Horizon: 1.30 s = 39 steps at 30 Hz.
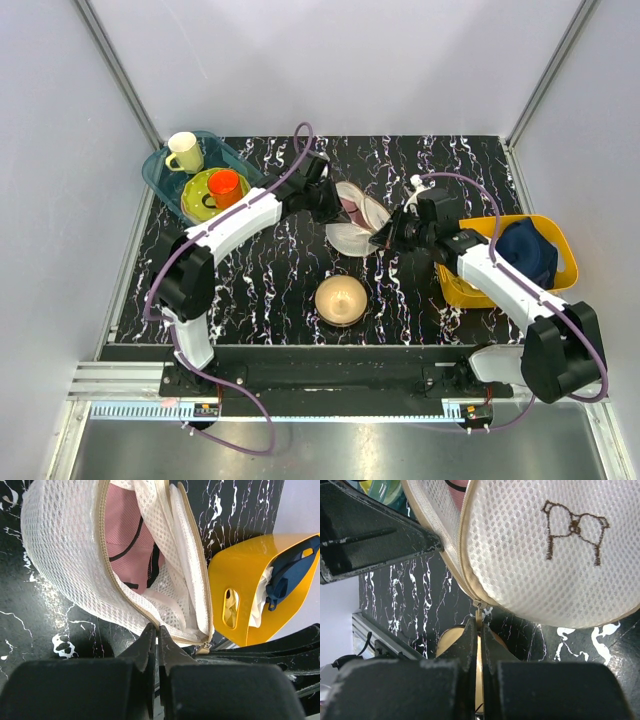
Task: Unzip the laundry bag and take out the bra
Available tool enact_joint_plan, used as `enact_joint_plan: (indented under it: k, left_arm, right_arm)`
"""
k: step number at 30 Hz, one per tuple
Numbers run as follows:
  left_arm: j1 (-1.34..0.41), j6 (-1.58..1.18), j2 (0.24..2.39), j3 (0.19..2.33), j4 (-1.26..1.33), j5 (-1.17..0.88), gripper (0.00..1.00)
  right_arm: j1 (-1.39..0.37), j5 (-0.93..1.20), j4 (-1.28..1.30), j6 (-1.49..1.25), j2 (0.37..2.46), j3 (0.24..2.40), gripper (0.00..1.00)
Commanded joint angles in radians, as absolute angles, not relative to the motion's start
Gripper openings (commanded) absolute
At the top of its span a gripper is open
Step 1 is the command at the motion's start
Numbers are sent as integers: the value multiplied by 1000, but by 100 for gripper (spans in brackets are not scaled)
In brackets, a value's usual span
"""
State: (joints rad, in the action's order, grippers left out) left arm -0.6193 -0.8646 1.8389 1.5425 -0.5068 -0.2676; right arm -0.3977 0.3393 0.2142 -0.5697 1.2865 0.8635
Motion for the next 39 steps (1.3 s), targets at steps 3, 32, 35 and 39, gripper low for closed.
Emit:
enact_joint_plan:
  k: [3, 32, 35, 39]
  left_arm:
    - [-581, -880, 1775, 1523, -483, -227, 0]
    - [-620, -937, 1750, 1319, -299, -324, 0]
    - [-620, -936, 1747, 1287, -291, -318, 0]
    - [-618, -921, 1744, 1273, -288, -324, 0]
  right_arm:
    - [-405, 314, 233, -532, 1241, 850, 0]
    - [-407, 57, 391, -500, 1628, 1206, 18]
    - [-407, 46, 368, -514, 1579, 1157, 0]
    - [-407, 47, 367, -514, 1526, 1123, 0]
